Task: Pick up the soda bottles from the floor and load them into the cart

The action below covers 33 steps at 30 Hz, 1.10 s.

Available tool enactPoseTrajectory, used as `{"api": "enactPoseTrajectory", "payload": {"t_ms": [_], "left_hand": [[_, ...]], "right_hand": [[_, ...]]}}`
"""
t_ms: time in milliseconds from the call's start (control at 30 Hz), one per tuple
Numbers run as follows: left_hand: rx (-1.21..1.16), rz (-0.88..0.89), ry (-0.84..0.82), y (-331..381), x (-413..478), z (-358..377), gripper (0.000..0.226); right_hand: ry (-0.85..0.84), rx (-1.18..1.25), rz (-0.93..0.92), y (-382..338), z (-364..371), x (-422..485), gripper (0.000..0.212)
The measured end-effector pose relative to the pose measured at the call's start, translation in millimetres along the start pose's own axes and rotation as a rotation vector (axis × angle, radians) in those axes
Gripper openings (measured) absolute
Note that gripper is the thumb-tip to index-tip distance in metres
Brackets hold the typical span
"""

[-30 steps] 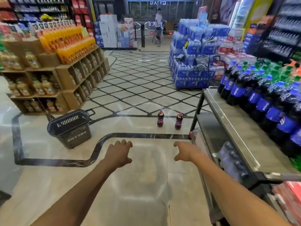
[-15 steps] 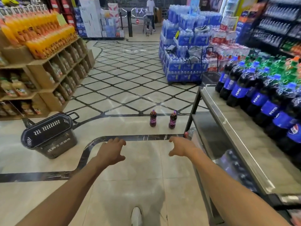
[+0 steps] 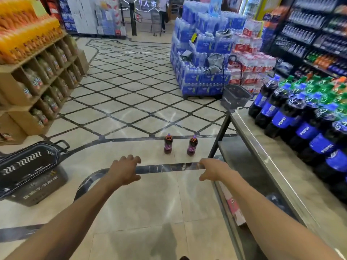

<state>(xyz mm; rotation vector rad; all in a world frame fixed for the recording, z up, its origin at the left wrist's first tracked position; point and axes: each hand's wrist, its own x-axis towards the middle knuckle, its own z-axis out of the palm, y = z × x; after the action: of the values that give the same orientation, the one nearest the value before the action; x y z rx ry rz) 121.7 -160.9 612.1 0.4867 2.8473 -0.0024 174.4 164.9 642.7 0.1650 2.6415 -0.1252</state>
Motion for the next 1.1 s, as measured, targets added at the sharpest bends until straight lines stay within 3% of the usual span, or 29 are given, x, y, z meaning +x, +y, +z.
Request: {"api": "enactPoseTrajectory", "payload": {"t_ms": [167, 300, 567, 633, 700, 767, 833, 933, 1100], "left_hand": [[0.003, 0.029, -0.004, -14.0, 66.2, -4.8, 0.063], [0.002, 0.027, -0.002, -16.6, 126.2, -19.5, 0.067], [0.089, -0.001, -0.040, -25.0, 246.6, -62.3, 0.066], [0.090, -0.009, -0.045, -25.5, 271.0, -69.1, 0.067], [0.097, -0.007, -0.050, -26.5, 294.3, -74.3, 0.067], [0.093, -0.003, -0.060, -26.3, 314.9, -78.7, 0.066], [0.081, -0.002, -0.051, -26.0, 336.8, -81.1, 0.066], [0.062, -0.002, -0.070, -32.3, 375.4, -86.3, 0.067], [0.041, 0.002, -0.072, -56.0, 443.4, -90.4, 0.065]], "right_hand": [[-0.031, 0.036, 0.037, 6.3, -20.8, 50.8, 0.050], [-0.032, 0.056, 0.035, 11.4, -50.6, 107.9, 0.063], [-0.013, 0.150, 0.015, 34.1, -102.3, 238.3, 0.068], [-0.030, 0.141, 0.000, 39.2, -113.4, 269.1, 0.057], [-0.028, 0.137, -0.005, 42.7, -120.7, 298.5, 0.029], [-0.048, 0.155, -0.017, 41.2, -127.2, 322.3, 0.039], [-0.060, 0.155, -0.030, 39.2, -137.1, 344.2, 0.029], [-0.080, 0.166, -0.029, 33.6, -149.7, 381.0, 0.064], [-0.111, 0.153, -0.004, 21.9, -171.0, 440.6, 0.069]]}}
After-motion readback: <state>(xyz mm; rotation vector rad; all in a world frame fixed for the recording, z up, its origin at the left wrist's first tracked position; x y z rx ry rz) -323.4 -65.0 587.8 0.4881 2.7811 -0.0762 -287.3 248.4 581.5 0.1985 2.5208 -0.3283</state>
